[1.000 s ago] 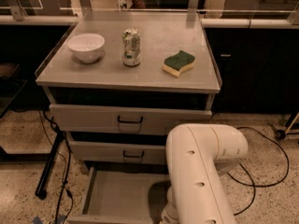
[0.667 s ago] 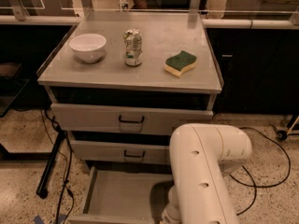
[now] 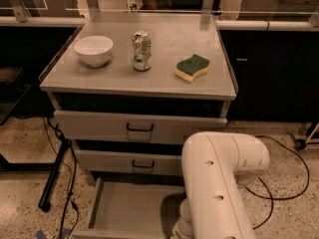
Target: Open bottom drawer
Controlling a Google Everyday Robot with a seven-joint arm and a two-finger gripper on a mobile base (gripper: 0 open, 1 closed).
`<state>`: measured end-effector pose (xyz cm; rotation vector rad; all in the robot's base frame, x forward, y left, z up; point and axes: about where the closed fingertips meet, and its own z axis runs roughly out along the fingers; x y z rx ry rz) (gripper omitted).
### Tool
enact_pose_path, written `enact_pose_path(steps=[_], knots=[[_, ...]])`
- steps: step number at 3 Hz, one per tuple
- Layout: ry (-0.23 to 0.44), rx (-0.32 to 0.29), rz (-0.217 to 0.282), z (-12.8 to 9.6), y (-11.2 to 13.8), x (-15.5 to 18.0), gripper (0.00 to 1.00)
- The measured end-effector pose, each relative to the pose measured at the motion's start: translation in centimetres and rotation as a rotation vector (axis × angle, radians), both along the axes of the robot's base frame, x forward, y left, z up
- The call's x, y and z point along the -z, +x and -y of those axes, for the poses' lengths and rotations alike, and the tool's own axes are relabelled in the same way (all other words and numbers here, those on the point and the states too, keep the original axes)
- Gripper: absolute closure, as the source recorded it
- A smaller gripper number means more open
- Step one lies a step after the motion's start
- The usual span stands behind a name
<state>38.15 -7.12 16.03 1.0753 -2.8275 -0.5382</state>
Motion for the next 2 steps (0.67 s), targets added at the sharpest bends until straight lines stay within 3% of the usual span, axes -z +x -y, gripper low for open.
enact_pose_path(steps=[2], knots=[[0.0, 0.0, 0.0, 0.0, 0.0, 0.0, 0.39]])
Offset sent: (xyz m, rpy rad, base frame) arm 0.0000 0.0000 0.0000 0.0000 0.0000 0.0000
